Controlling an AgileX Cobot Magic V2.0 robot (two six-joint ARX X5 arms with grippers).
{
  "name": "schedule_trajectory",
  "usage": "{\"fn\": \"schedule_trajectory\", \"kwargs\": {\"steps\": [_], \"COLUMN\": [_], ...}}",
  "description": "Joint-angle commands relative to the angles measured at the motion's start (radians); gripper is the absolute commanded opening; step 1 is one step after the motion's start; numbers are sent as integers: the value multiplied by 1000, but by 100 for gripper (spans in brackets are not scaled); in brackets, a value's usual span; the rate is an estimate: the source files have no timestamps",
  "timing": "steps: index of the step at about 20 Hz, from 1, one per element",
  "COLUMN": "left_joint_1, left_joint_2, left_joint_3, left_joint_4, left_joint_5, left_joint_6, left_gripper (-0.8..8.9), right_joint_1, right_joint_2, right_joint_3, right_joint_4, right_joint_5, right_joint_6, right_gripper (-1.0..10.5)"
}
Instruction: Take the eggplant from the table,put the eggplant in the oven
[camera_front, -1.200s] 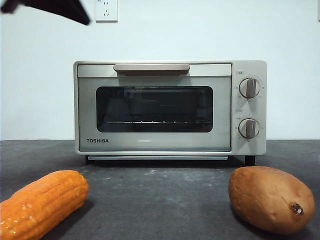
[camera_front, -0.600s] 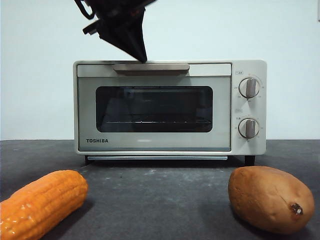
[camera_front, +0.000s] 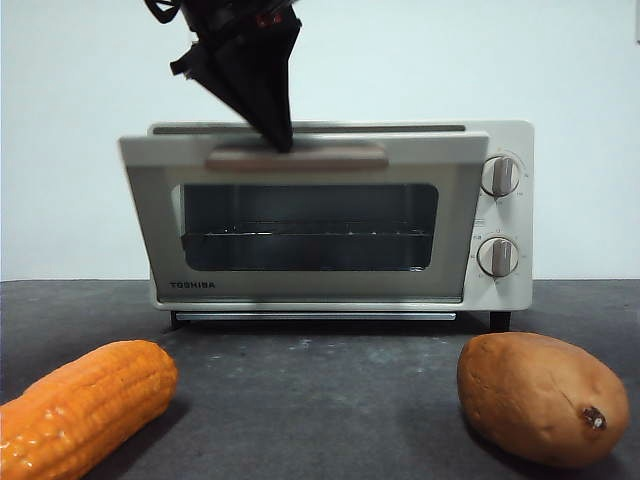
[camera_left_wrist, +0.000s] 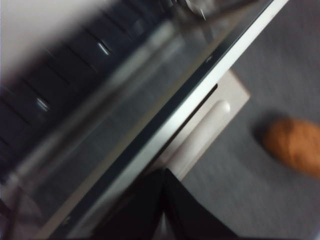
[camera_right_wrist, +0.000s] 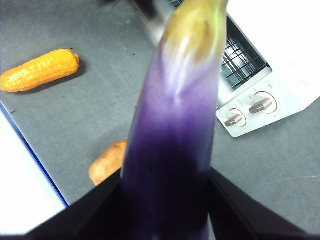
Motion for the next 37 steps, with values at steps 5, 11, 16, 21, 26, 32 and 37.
{"fn": "schedule_trajectory", "kwargs": {"steps": [5,11,16,21,26,32,37], "left_joint_1": [-79,-3,140,306,509,670,689], "left_joint_2": [-79,-260,-461,-608,-653,-652,-652], "left_joint_3": [6,-129,-406,-629,-772,-793,-793], "left_joint_4": [-101,43,209,289,401,429,443], "left_joint_5": [-6,-29,-51,-15,185,311,326], "left_joint_6": [-84,-171,-241,-242,-281,-281,-281], "left_gripper": [4,4,4,4,4,4,4], "right_joint_1": [12,12,12,12,12,-30,-131], "right_joint_2": [9,39,135,312,541,772,894], "right_joint_3": [22,22,22,22,22,22,22], "right_joint_4": [25,53,98,203,396,742,922], "right_joint_5": [0,-50,-53,-50,29,220,254], "right_joint_6": [3,-24,-87,-176,-303,-509,-559], "right_gripper": [181,181,181,181,181,177,177]}}
